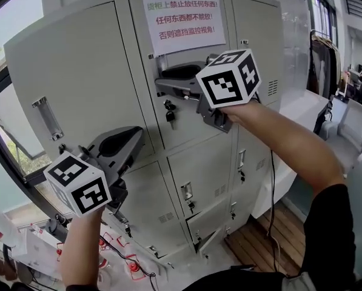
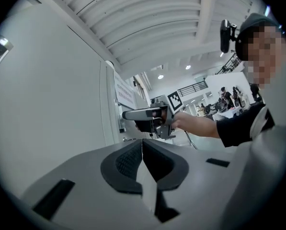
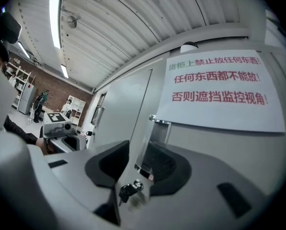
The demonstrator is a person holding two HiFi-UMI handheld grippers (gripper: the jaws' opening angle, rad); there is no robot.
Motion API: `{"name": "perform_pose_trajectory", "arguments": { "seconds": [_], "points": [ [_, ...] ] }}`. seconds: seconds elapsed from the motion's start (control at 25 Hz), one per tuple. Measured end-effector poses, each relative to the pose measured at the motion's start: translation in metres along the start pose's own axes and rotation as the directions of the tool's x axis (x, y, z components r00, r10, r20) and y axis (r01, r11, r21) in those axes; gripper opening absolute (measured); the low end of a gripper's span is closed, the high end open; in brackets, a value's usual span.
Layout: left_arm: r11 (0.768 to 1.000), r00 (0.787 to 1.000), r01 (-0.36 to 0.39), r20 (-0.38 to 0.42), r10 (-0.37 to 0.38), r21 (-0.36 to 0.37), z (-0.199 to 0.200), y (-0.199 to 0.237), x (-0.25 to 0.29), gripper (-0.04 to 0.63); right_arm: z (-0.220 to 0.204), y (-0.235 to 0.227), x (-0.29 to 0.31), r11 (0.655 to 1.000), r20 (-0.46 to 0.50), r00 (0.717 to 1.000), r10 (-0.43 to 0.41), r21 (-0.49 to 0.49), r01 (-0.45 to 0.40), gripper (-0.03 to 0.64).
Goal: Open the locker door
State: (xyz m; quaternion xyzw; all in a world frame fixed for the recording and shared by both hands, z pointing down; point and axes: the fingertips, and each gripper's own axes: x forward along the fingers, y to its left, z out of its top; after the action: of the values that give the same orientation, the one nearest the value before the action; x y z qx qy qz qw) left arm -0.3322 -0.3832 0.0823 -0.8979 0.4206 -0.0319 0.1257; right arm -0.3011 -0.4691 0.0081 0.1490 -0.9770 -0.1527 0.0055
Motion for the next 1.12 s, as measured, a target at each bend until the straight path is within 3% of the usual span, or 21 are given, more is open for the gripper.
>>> {"name": "perform_pose_trajectory", "arguments": {
  "seconds": [0.44,0.84,0.96,1.12],
  "points": [
    [0.999,0.998,0.048,-0.035,-0.049,-0.017,-0.018,-0.018,0.006,0.015,-0.002,-0.014,0.012,1.0,-0.026,1.0,-0.006,0.023,0.006,0.12],
    [0.998,0.999,0.052,-0.01,-0.053,-0.035,-0.021,-0.016,0.002,0.015,-0.002,-0.012,0.019,0.999,-0.04,0.998,-0.052,0.006,0.052,0.117],
    [0.997,0.998,0.063,-0.005,-0.064,-0.038,-0.022,-0.019,0.005,0.015,-0.002,-0.02,0.019,0.996,-0.05,0.995,-0.089,0.006,0.089,0.047],
    [0.996,0.997,0.074,-0.001,-0.074,-0.044,-0.022,-0.024,0.007,0.015,-0.001,-0.023,0.018,0.996,-0.043,0.996,-0.079,0.041,0.081,0.037]
  ]
}}
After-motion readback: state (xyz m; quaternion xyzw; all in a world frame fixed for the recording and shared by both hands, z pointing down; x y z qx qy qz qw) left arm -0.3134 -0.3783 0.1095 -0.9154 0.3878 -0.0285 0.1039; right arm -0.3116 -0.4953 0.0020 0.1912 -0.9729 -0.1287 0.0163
